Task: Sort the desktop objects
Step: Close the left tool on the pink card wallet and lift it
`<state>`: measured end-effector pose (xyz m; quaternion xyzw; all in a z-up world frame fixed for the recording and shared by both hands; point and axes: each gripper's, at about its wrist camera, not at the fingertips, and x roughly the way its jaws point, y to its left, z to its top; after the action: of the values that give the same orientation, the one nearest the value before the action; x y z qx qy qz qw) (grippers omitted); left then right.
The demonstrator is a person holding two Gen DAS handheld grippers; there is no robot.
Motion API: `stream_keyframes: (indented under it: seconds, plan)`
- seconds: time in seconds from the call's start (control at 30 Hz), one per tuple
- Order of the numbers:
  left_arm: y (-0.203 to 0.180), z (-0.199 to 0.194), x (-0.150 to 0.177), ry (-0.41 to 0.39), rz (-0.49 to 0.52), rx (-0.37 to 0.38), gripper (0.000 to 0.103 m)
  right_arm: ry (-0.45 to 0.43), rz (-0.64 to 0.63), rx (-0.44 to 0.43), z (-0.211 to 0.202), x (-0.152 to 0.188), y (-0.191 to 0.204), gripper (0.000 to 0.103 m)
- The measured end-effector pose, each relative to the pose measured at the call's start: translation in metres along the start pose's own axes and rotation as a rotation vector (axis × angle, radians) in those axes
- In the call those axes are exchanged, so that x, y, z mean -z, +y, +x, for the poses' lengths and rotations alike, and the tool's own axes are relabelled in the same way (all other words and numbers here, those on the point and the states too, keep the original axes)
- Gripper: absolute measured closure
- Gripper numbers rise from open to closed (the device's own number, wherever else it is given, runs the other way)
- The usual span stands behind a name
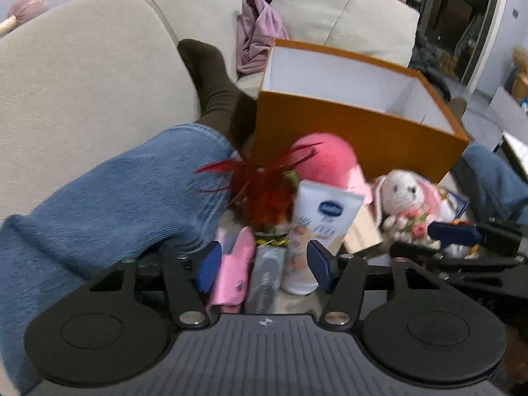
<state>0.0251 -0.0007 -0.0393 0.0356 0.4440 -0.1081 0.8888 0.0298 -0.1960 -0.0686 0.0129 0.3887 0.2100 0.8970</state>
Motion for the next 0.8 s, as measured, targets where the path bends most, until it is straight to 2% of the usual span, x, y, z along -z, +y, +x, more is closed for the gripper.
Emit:
stream_keyframes:
  seconds: [0.03,0.17,0.27,0.33,0.4,0.63,0.8]
  plan:
    - [0.002,-0.001,0.001,0.005,0.009,-0.018,0.035,-0.002,-0.01,-0.016,0.0,0.0,0.003,0.044]
    - [0.002,-0.001,0.004,0.046,0.077,-0.072,0.036,0.02,-0.058,-0.077,0.007,-0.002,0.017,0.045]
    - [-0.005,0.007,0.009,0.092,0.138,-0.103,0.049,0.049,-0.064,-0.12,0.014,-0.001,0.025,0.045]
    - [-0.006,0.013,0.012,0.127,0.165,-0.118,0.064,0.049,-0.081,-0.124,0.014,0.001,0.03,0.045]
    - [-0.006,0.018,0.014,0.132,0.178,-0.136,0.066,0.048,-0.102,-0.11,0.013,0.004,0.033,0.045]
    - [-0.008,0.032,0.019,0.168,0.215,-0.099,0.076,0.062,-0.095,-0.142,0.019,0.006,0.033,0.045]
    - [0.002,0.027,0.019,0.168,0.161,0.007,0.08,0.106,-0.049,-0.202,0.023,0.007,0.031,0.045]
